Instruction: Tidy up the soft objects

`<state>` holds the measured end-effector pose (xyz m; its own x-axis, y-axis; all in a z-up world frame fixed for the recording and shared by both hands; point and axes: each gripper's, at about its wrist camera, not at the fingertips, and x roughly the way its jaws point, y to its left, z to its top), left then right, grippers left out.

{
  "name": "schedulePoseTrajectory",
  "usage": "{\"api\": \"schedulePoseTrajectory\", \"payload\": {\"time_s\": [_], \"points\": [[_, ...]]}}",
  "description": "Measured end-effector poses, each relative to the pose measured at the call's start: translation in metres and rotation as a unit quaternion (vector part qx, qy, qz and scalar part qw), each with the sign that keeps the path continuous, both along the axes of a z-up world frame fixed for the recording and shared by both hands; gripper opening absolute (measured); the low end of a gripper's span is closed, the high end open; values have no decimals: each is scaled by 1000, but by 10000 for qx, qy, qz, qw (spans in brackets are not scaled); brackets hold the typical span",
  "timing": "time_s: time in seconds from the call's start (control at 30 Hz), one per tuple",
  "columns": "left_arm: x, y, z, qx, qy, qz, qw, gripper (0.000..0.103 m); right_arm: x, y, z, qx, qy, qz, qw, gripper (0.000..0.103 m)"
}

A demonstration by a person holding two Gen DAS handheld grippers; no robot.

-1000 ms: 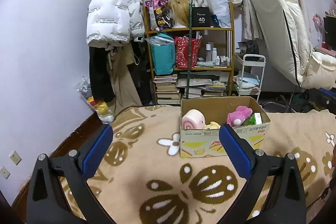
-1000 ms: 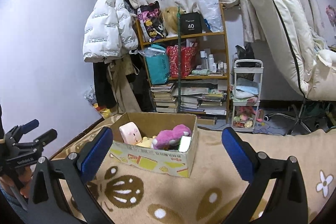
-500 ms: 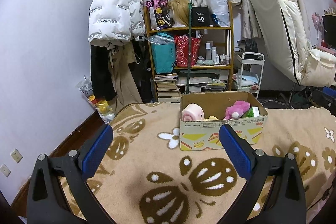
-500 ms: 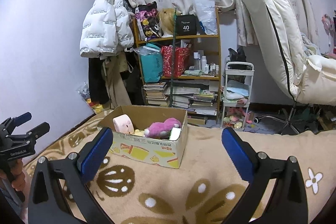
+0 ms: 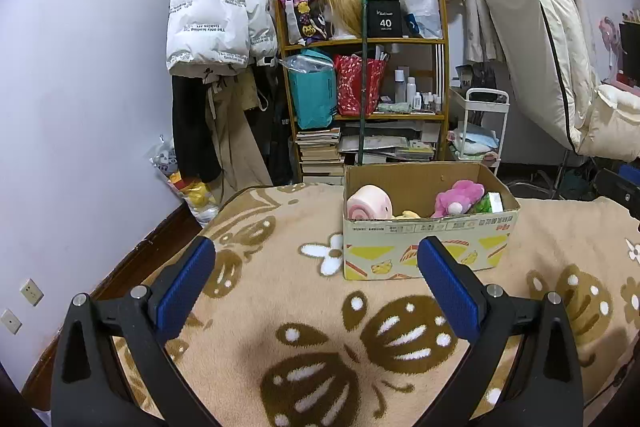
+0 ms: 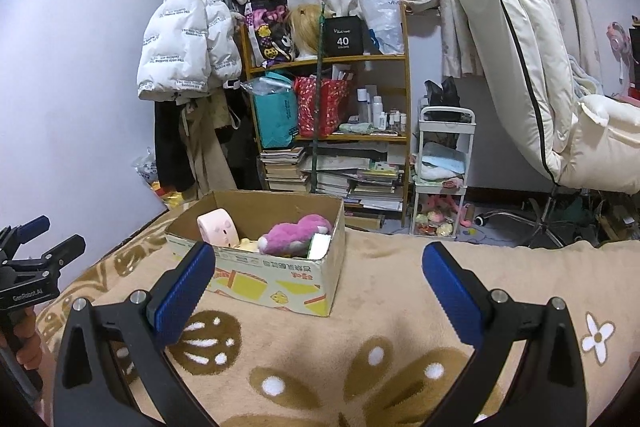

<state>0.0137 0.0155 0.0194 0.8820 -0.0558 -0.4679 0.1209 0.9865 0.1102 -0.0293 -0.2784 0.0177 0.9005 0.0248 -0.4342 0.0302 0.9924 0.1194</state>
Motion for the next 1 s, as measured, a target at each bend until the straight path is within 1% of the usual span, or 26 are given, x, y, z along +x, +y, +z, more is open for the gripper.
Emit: {"api": "schedulePoseTrajectory", "payload": {"time_s": [1.0], "points": [[1, -2, -3, 56, -19, 32, 10000, 100, 3, -12, -2, -33, -16, -153, 9999, 103]]}}
